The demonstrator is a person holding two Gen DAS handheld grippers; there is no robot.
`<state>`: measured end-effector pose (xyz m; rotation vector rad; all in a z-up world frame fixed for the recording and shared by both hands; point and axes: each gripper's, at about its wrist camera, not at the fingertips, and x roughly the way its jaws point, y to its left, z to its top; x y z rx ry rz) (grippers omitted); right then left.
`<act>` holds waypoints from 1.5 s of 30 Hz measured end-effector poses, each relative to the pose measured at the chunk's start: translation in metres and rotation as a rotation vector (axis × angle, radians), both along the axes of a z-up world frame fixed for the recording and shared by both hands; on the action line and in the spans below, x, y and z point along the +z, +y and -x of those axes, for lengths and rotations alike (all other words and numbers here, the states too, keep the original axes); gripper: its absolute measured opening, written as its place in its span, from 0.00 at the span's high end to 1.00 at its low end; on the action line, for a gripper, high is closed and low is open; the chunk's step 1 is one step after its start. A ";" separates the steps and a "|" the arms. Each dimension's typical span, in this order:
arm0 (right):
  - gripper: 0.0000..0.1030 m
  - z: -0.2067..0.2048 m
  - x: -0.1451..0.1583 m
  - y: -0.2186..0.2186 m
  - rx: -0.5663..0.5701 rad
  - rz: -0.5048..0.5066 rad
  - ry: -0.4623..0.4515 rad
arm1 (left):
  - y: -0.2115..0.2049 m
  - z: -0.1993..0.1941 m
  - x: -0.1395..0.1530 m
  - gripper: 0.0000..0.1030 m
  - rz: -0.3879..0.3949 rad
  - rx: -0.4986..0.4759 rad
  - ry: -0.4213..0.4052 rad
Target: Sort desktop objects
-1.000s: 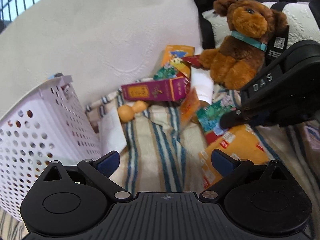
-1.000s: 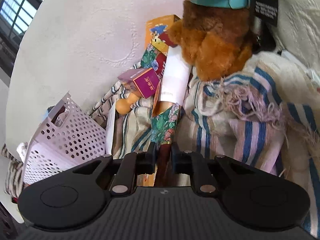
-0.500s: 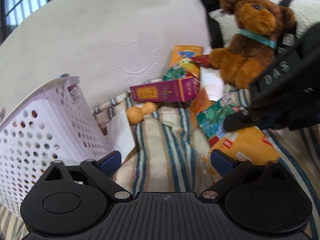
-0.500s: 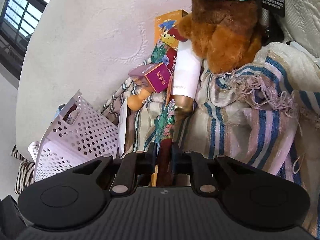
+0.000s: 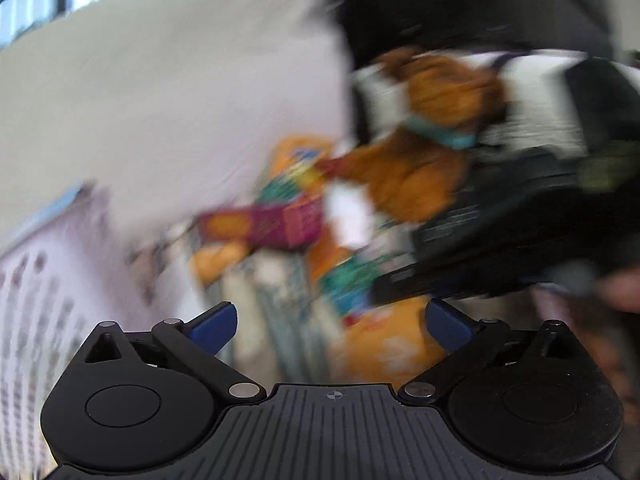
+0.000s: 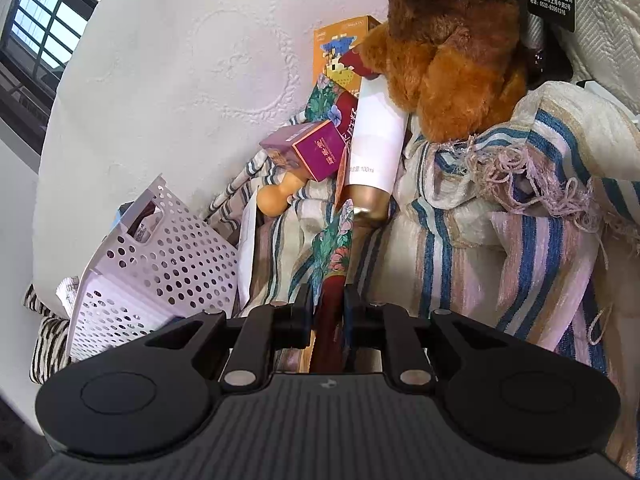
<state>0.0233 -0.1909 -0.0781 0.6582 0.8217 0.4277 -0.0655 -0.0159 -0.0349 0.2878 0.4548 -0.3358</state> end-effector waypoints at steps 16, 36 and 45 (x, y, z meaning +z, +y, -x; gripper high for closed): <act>0.79 0.001 -0.004 0.002 -0.005 0.002 0.015 | -0.007 -0.024 -0.021 0.35 0.082 -0.046 0.182; 0.48 -0.020 -0.010 0.025 0.005 0.021 0.039 | 0.003 -0.025 -0.018 0.51 0.000 0.048 0.160; 0.83 -0.009 -0.011 0.021 -0.041 -0.011 0.031 | 0.006 -0.021 -0.016 0.88 -0.007 0.038 0.134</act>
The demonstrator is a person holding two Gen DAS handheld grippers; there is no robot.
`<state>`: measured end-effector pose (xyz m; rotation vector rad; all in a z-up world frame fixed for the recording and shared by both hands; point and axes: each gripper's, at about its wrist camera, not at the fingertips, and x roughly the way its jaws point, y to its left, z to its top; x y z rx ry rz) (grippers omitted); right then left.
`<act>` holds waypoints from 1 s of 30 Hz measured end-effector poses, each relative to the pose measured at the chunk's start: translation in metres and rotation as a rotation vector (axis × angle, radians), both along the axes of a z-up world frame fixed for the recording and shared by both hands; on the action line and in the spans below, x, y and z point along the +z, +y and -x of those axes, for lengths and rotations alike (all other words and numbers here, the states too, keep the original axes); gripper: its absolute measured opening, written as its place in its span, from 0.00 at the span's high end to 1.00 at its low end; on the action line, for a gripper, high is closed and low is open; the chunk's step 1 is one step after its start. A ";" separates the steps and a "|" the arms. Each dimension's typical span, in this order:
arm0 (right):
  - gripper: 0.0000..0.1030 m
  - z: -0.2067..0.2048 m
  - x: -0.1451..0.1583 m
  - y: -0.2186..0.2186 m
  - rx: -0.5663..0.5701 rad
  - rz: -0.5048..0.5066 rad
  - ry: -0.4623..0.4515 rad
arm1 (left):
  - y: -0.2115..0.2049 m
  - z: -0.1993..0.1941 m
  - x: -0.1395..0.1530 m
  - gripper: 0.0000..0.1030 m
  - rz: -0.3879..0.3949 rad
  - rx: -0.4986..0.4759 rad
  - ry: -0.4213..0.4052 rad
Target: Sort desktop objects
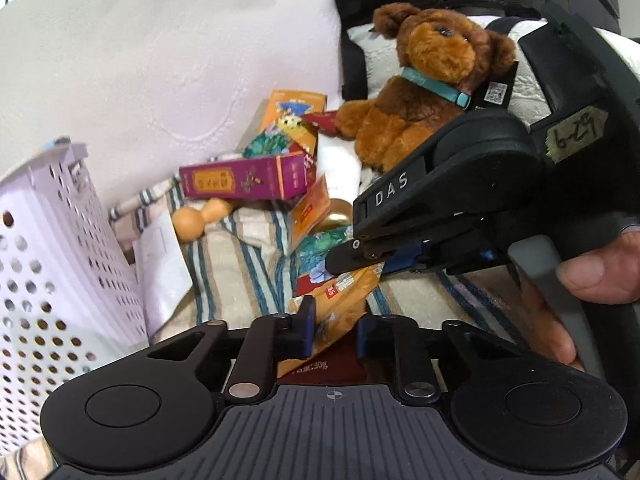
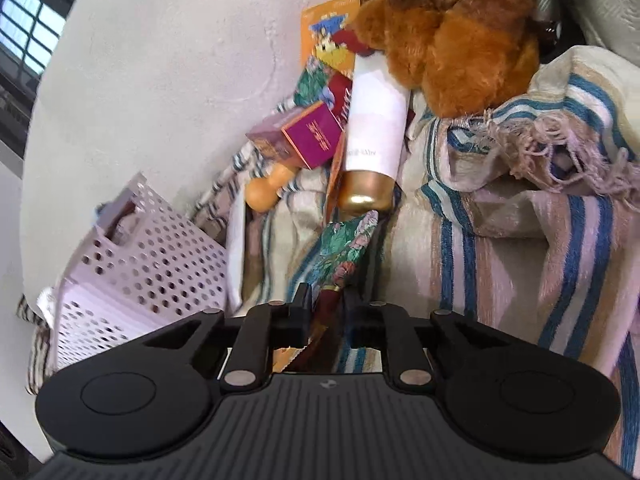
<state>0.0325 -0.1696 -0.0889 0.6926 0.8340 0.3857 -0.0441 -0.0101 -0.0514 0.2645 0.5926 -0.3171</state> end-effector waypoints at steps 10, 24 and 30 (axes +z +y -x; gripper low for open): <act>0.92 0.025 0.033 -0.009 0.006 -0.055 -0.146 | 0.006 0.015 0.024 1.00 0.059 0.023 -0.120; 0.48 0.014 0.021 -0.019 -0.090 0.043 -0.055 | 0.012 0.013 0.020 1.00 0.086 0.022 -0.068; 0.40 0.001 0.004 -0.022 -0.069 -0.010 0.021 | 0.010 0.012 0.016 0.98 0.078 0.011 -0.039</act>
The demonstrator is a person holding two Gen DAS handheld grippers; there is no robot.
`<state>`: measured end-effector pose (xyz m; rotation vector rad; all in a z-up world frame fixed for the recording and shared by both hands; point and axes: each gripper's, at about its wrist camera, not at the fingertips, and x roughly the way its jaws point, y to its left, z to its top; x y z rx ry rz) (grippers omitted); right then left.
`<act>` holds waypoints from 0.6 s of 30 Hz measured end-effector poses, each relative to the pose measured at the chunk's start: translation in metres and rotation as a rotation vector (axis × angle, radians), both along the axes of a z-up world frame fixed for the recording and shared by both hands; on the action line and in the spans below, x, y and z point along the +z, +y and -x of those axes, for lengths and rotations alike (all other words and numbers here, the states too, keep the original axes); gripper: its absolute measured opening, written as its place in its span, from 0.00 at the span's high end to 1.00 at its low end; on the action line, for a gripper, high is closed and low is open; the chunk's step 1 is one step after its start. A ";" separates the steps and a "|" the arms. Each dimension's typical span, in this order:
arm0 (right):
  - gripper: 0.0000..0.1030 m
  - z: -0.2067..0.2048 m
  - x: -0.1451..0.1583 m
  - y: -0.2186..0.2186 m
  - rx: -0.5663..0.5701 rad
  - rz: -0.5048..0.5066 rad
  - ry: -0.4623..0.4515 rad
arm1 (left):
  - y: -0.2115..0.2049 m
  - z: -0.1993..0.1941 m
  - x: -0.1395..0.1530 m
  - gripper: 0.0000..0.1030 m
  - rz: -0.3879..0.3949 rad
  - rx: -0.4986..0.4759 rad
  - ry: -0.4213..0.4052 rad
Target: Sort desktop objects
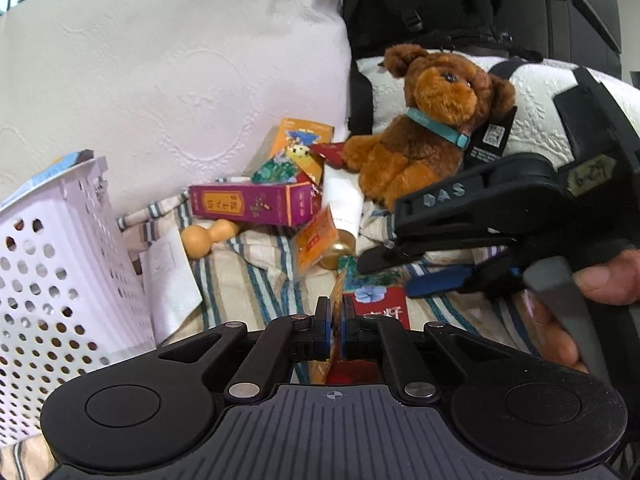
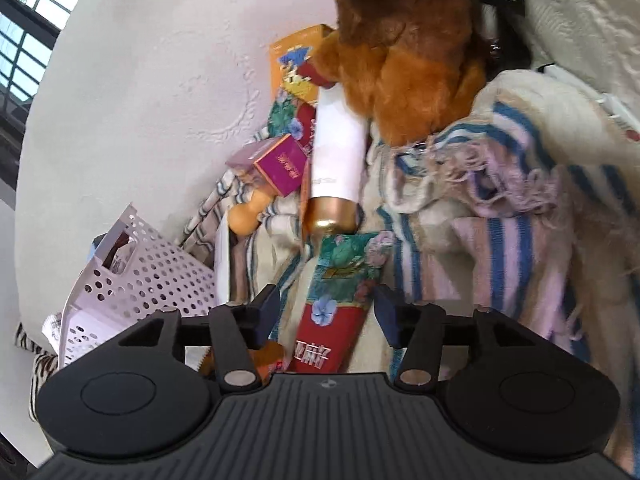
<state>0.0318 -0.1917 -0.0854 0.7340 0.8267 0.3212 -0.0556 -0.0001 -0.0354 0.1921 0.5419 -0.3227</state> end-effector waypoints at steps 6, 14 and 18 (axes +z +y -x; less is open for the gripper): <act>0.32 -0.002 -0.003 0.010 0.043 0.019 -0.033 | -0.001 -0.004 -0.006 0.98 -0.028 0.032 0.015; 0.25 -0.001 -0.004 0.029 0.156 -0.040 -0.034 | 0.007 -0.013 -0.011 0.93 -0.021 0.080 0.048; 0.85 -0.007 -0.012 0.034 0.102 0.007 0.021 | 0.009 -0.016 -0.013 0.90 -0.009 0.088 0.068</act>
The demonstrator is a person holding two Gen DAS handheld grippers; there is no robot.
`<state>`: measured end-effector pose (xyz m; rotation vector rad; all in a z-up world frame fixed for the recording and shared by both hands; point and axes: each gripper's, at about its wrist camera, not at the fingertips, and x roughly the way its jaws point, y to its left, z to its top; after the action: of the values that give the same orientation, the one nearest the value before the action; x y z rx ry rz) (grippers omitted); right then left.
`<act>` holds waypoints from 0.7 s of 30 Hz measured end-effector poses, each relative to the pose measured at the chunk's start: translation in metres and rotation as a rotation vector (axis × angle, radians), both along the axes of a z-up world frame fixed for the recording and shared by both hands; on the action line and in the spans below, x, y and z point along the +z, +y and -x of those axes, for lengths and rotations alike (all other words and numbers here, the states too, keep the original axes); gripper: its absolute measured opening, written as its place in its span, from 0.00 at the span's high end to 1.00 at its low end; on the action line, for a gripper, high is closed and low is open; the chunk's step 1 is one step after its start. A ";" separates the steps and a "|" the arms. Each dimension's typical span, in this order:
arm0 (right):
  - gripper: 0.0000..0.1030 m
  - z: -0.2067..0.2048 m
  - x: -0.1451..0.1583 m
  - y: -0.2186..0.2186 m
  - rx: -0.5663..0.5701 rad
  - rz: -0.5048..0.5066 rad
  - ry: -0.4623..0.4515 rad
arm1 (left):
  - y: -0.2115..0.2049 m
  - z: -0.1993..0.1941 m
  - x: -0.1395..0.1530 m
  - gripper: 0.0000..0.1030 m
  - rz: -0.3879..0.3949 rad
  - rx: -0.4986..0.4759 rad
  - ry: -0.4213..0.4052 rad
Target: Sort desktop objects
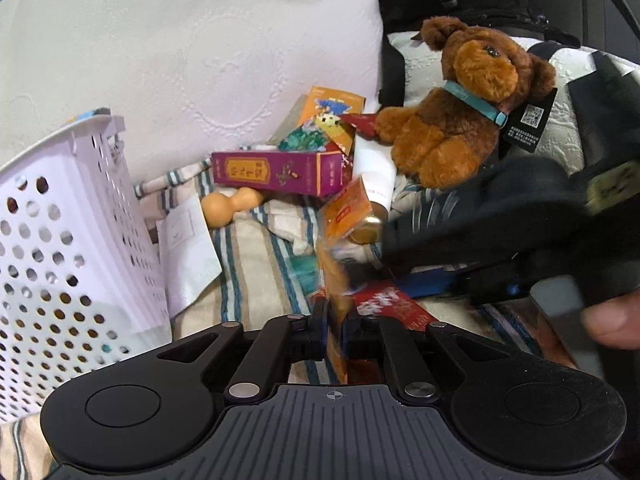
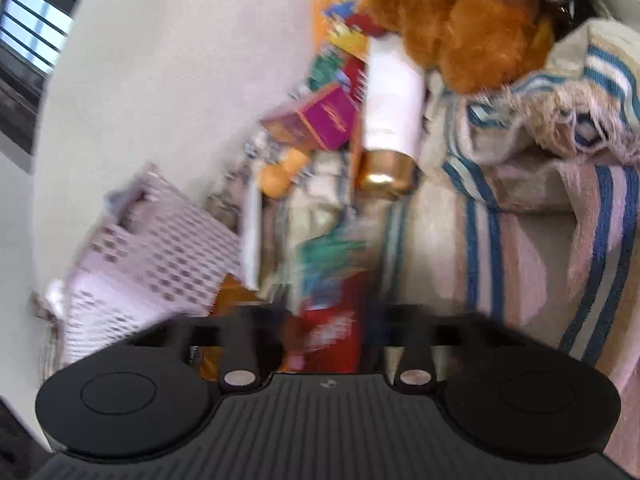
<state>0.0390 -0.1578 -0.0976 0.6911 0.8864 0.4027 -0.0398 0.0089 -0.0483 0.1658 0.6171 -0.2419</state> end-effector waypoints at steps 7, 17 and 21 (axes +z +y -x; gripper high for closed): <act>0.89 0.015 0.004 0.001 0.017 -0.034 -0.038 | 0.000 0.005 0.003 0.90 0.003 -0.004 -0.018; 0.90 0.026 0.027 -0.010 -0.002 -0.110 -0.113 | 0.007 0.016 0.025 0.88 0.068 0.011 -0.106; 0.91 0.028 0.037 -0.015 -0.009 -0.118 -0.133 | 0.013 0.017 0.038 0.89 0.088 0.044 -0.130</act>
<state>0.0109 -0.1725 -0.0607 0.7671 0.7381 0.4903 -0.0572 0.0216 -0.0102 0.0827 0.4794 -0.2139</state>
